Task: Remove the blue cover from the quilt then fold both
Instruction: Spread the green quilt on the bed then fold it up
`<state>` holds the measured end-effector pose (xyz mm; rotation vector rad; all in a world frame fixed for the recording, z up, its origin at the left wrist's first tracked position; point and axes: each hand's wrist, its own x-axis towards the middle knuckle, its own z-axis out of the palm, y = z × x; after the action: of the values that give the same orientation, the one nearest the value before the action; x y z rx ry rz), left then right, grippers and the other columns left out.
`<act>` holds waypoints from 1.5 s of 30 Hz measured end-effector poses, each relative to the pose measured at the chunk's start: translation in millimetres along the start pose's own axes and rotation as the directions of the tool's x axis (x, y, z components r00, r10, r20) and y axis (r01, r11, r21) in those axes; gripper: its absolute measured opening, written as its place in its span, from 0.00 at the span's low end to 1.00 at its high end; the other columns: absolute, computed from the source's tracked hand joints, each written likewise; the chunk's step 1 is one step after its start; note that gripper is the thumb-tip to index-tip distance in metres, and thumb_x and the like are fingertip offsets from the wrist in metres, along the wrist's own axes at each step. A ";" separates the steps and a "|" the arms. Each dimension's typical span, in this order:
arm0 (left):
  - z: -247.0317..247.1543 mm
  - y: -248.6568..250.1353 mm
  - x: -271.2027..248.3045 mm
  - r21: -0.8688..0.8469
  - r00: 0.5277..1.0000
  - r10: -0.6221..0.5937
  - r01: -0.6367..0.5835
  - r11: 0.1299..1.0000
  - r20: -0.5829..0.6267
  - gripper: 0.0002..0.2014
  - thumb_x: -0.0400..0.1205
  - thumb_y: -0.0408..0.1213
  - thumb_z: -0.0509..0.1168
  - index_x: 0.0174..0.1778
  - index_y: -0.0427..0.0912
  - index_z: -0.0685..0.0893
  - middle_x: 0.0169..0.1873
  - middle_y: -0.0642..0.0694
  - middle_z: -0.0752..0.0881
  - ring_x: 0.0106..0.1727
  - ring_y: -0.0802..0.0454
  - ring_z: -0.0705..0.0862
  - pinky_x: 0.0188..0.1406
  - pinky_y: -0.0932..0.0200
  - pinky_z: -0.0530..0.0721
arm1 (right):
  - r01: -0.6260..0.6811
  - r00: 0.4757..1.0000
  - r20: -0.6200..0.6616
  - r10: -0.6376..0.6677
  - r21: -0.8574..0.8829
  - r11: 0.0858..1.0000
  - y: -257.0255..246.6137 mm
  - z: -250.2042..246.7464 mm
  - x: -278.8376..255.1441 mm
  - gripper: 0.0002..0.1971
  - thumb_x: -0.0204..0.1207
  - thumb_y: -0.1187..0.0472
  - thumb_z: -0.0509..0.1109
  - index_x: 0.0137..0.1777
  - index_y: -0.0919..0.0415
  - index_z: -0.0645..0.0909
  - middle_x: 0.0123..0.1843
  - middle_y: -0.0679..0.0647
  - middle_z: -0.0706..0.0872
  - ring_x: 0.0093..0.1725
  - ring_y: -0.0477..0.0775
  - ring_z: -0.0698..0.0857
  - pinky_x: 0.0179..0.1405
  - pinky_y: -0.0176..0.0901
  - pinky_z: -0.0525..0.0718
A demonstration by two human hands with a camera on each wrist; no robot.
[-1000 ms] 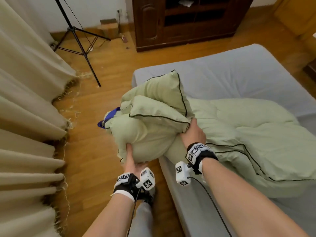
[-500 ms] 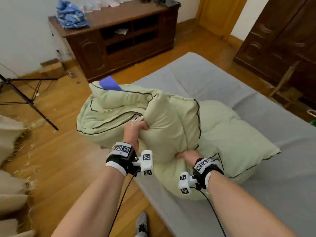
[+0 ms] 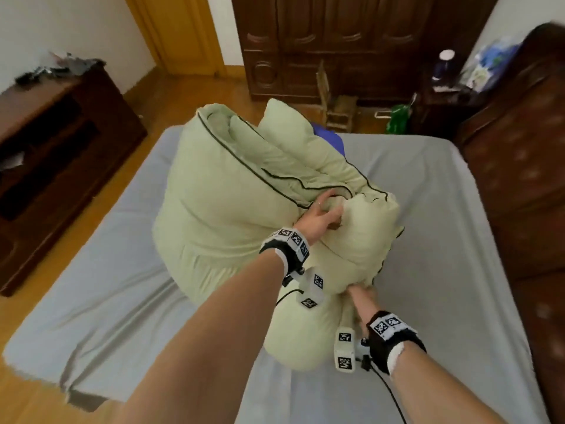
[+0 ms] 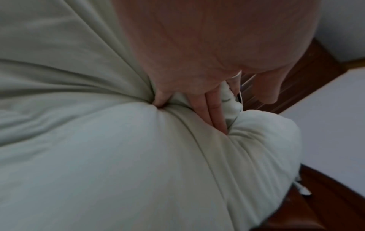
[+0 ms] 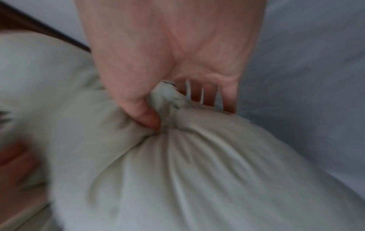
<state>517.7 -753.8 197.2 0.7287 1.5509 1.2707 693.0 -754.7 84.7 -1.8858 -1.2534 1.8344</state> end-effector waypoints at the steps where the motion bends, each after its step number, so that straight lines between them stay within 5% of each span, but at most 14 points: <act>1: 1.0 -11.1 17.1 0.018 1.000 -0.025 0.025 1.000 0.016 0.29 0.83 0.41 0.68 0.79 0.51 0.67 0.52 0.40 0.87 0.48 0.49 0.87 0.61 0.53 0.84 | 0.100 0.985 -0.139 -0.104 -0.036 0.994 -6.2 -7.3 0.4 0.35 0.63 0.53 0.80 0.69 0.63 0.74 0.70 0.64 0.79 0.62 0.63 0.81 0.63 0.56 0.81; 3: -5.7 -27.8 40.9 0.058 0.995 -0.091 0.089 0.994 0.037 0.33 0.79 0.44 0.70 0.80 0.56 0.66 0.62 0.39 0.86 0.56 0.48 0.88 0.69 0.47 0.80 | 0.418 0.837 -0.280 -0.470 -0.226 0.880 -26.7 -13.2 -4.6 0.44 0.61 0.58 0.82 0.78 0.55 0.66 0.75 0.56 0.71 0.70 0.57 0.74 0.68 0.52 0.76; 5: -19.4 -31.5 55.7 0.053 0.987 -0.142 0.138 0.989 0.073 0.33 0.81 0.41 0.68 0.82 0.55 0.65 0.67 0.36 0.82 0.63 0.44 0.85 0.73 0.48 0.76 | 0.657 0.624 0.034 -0.781 -0.564 0.501 -53.0 -0.2 -12.3 0.40 0.64 0.60 0.79 0.77 0.47 0.67 0.75 0.49 0.69 0.74 0.51 0.69 0.73 0.46 0.70; 6: -27.2 -29.1 60.1 0.008 0.983 -0.155 0.155 0.988 0.099 0.30 0.84 0.36 0.65 0.83 0.52 0.64 0.69 0.33 0.80 0.65 0.43 0.83 0.73 0.50 0.76 | 0.676 0.574 0.234 -0.785 -0.676 0.293 -62.7 15.9 -11.7 0.40 0.65 0.56 0.77 0.78 0.46 0.66 0.79 0.48 0.66 0.79 0.52 0.64 0.78 0.50 0.67; 7: -36.3 -26.1 63.4 -0.024 0.980 -0.153 0.157 0.987 0.127 0.28 0.86 0.32 0.61 0.83 0.49 0.65 0.70 0.32 0.79 0.65 0.44 0.82 0.69 0.54 0.78 | 0.650 0.603 0.362 -0.711 -0.740 0.175 -66.8 32.4 -6.3 0.42 0.67 0.48 0.74 0.81 0.45 0.62 0.84 0.47 0.60 0.84 0.53 0.56 0.80 0.57 0.63; 10: -68.3 -18.4 63.0 0.028 0.981 -0.119 0.116 0.993 0.153 0.20 0.88 0.35 0.59 0.78 0.40 0.74 0.55 0.44 0.90 0.45 0.62 0.88 0.47 0.71 0.84 | 0.480 0.821 0.329 -0.467 -0.840 0.252 -69.6 78.6 16.4 0.53 0.61 0.25 0.57 0.85 0.42 0.45 0.87 0.46 0.51 0.87 0.54 0.44 0.79 0.72 0.59; 13: -110.0 -5.9 44.6 0.359 0.997 -0.049 0.023 0.933 0.065 0.16 0.82 0.51 0.66 0.58 0.45 0.89 0.38 0.54 0.91 0.41 0.56 0.88 0.49 0.60 0.85 | 0.319 0.927 0.235 -0.293 -0.904 0.285 -72.7 105.2 36.4 0.62 0.50 0.17 0.56 0.84 0.39 0.35 0.87 0.47 0.46 0.86 0.60 0.44 0.78 0.75 0.55; 16: -167.1 12.4 20.5 0.820 0.928 0.289 0.031 0.572 -0.236 0.15 0.79 0.51 0.61 0.60 0.64 0.84 0.44 0.60 0.88 0.46 0.56 0.86 0.49 0.57 0.81 | 0.237 0.952 0.147 -0.268 -0.908 0.345 -84.2 127.2 45.9 0.68 0.43 0.13 0.58 0.80 0.38 0.28 0.88 0.52 0.44 0.86 0.65 0.46 0.79 0.75 0.54; 18: -197.6 8.2 9.4 0.941 0.864 0.438 0.107 0.321 -0.248 0.24 0.77 0.42 0.60 0.70 0.65 0.75 0.62 0.52 0.82 0.64 0.49 0.80 0.63 0.47 0.76 | 0.196 0.957 0.084 -0.277 -0.893 0.406 -95.3 136.3 43.3 0.68 0.43 0.13 0.59 0.78 0.37 0.26 0.87 0.57 0.51 0.84 0.69 0.54 0.77 0.74 0.58; 21: -216.9 -13.0 10.1 0.935 0.901 0.267 0.295 0.198 -0.341 0.38 0.79 0.51 0.63 0.81 0.72 0.48 0.83 0.45 0.46 0.85 0.41 0.42 0.69 0.17 0.54 | 0.175 0.972 0.074 -0.224 -0.863 0.474 -100.1 129.3 47.5 0.66 0.47 0.20 0.66 0.72 0.31 0.18 0.84 0.59 0.60 0.77 0.68 0.69 0.74 0.67 0.70; 24: -221.0 -26.9 34.4 0.922 0.948 0.066 0.285 0.263 -0.312 0.48 0.76 0.61 0.67 0.77 0.77 0.34 0.80 0.51 0.24 0.81 0.42 0.24 0.66 0.13 0.58 | 0.132 0.989 0.089 -0.118 -0.895 0.427 -93.2 114.7 60.0 0.69 0.56 0.29 0.75 0.71 0.31 0.12 0.84 0.62 0.60 0.74 0.68 0.75 0.73 0.61 0.75; 31: -224.0 -56.5 129.7 0.952 0.966 -0.238 0.166 0.256 -0.104 0.62 0.65 0.63 0.77 0.75 0.76 0.29 0.80 0.50 0.26 0.82 0.37 0.28 0.73 0.21 0.62 | -0.074 0.983 -0.123 -0.134 -0.943 0.323 -69.1 126.5 92.7 0.73 0.59 0.38 0.84 0.80 0.41 0.21 0.78 0.69 0.20 0.82 0.69 0.26 0.77 0.78 0.57; 40: -212.9 -152.2 224.7 0.986 0.891 -0.452 0.103 0.132 -0.032 0.65 0.62 0.67 0.77 0.74 0.77 0.26 0.81 0.44 0.26 0.82 0.32 0.30 0.76 0.22 0.58 | -0.155 0.987 -0.137 0.084 -0.951 0.267 -31.0 134.3 181.1 0.76 0.58 0.41 0.86 0.80 0.48 0.19 0.80 0.74 0.27 0.84 0.74 0.36 0.81 0.72 0.57; 45: -218.9 -187.8 266.1 0.999 0.875 -0.483 0.000 -0.047 -0.022 0.62 0.70 0.62 0.74 0.74 0.70 0.21 0.82 0.40 0.29 0.83 0.30 0.36 0.77 0.25 0.56 | -0.151 0.976 -0.105 0.193 -0.957 0.247 -35.3 145.7 222.7 0.73 0.62 0.44 0.85 0.82 0.50 0.21 0.81 0.76 0.32 0.84 0.76 0.43 0.82 0.68 0.57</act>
<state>243.5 -652.5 -64.7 1.3510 2.0045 -0.6213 514.4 -635.9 -76.8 -2.5791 -2.7261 1.0923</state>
